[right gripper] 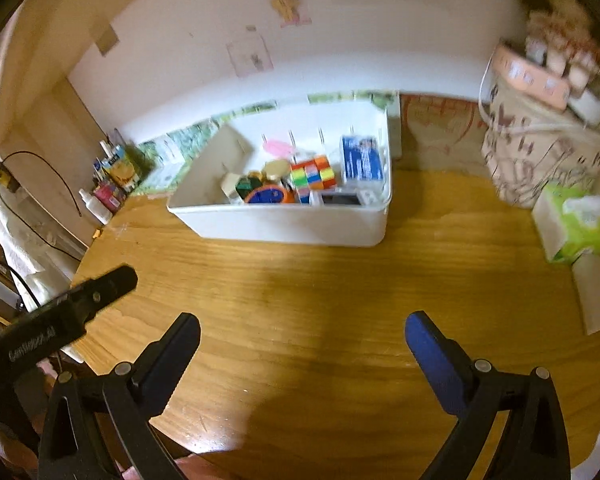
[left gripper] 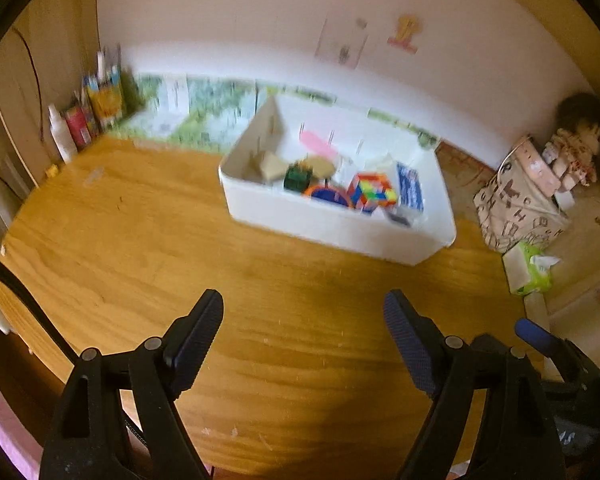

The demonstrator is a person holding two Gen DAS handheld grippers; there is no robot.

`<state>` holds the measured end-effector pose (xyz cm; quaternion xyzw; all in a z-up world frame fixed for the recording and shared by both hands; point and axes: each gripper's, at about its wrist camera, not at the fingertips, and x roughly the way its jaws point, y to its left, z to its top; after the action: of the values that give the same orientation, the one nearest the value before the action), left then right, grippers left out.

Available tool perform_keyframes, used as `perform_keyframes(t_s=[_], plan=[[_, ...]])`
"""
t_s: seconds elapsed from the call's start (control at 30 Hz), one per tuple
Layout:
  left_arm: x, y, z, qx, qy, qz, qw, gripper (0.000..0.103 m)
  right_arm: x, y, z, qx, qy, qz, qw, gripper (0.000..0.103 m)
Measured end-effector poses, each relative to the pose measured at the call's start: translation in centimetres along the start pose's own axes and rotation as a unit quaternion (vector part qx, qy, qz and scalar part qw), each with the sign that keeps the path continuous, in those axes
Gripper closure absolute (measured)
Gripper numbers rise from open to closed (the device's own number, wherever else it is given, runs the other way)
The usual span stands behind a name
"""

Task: Organize rigid objects

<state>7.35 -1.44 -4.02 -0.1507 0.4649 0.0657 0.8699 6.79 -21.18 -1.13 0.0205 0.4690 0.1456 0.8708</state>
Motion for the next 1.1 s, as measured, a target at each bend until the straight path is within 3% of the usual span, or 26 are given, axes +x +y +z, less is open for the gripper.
perform_keyframes(t_s=[0.13,0.33,0.5,1.1], plan=[[-2.4,-0.9,0.1,0.017,-0.054,0.02,0.9982,0.018,-2.0,1.0,-0.3,-0.029,-0.035,-0.011,0.999,0.0],[-3.8,-1.6,-0.1,0.034,-0.086,0.043,0.9948,0.003,-3.9,1.5,-0.5,-0.052,-0.078,-0.027,0.995,0.0],[-4.1,-2.4,-0.5,0.047,-0.103,0.083,0.9901,0.002,-3.9,1.5,-1.0,-0.045,-0.074,-0.036,0.996,0.0],[-5.0,-4.3,-1.3,0.075,-0.127,0.083,0.9856,0.002,-3.6,1.6,-1.1,-0.054,-0.068,-0.055,0.995,0.0]])
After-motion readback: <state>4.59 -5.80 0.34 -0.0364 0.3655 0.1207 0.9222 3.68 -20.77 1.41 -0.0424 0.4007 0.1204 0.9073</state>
